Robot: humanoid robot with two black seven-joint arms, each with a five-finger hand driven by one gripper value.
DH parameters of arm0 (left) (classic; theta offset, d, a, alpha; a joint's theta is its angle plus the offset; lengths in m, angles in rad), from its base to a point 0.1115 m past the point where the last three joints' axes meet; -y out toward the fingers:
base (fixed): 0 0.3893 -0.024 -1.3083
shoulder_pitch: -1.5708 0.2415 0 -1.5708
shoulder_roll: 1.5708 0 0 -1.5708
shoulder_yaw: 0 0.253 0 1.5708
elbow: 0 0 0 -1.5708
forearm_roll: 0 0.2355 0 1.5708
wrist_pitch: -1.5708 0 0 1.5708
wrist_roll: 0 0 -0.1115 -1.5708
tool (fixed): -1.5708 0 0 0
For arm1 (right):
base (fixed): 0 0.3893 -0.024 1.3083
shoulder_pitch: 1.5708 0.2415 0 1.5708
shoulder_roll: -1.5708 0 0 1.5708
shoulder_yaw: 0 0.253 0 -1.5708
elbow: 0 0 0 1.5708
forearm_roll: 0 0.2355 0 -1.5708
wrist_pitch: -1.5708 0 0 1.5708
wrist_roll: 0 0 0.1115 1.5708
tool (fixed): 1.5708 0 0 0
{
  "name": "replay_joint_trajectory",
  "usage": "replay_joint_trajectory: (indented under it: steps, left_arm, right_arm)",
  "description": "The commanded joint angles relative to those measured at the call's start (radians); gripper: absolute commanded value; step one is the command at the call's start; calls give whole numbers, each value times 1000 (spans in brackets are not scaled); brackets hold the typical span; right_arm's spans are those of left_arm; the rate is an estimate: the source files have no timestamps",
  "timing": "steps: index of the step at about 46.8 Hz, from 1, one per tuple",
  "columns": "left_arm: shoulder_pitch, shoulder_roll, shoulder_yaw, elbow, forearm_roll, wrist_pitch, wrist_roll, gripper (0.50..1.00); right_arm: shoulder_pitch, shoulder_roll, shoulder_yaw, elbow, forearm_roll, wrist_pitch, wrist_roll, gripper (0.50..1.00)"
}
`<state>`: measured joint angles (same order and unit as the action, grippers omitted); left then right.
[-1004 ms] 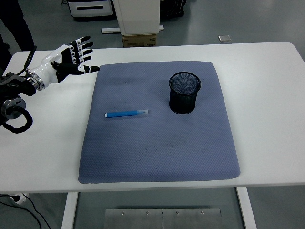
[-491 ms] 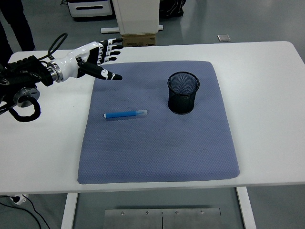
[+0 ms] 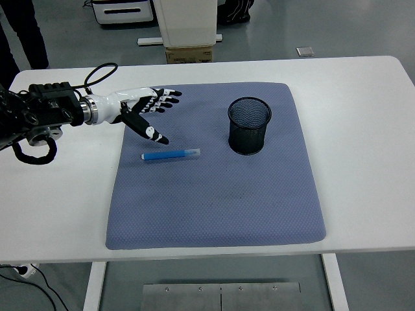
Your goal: Left hand places marker in pen holder
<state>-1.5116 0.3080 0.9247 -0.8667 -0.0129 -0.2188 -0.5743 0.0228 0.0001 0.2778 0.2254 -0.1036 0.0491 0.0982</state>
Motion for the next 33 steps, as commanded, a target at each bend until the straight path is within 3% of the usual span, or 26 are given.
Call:
replay_joint_trajectory:
  steps: [1,19,33]
  left_arm:
    - [-1,-3,0,0,54,24,1,1000]
    - [-53,-18,22,0,318,38,-1,1000]
    - [-53,-78,22,3,333,38,7,1000]
  right_arm:
    - [0,0,0,0,-1,0,0,1000]
    - [0,0,0,0,-1,0,0,1000]
    - [0,0,0,0,-1,0,0,1000]
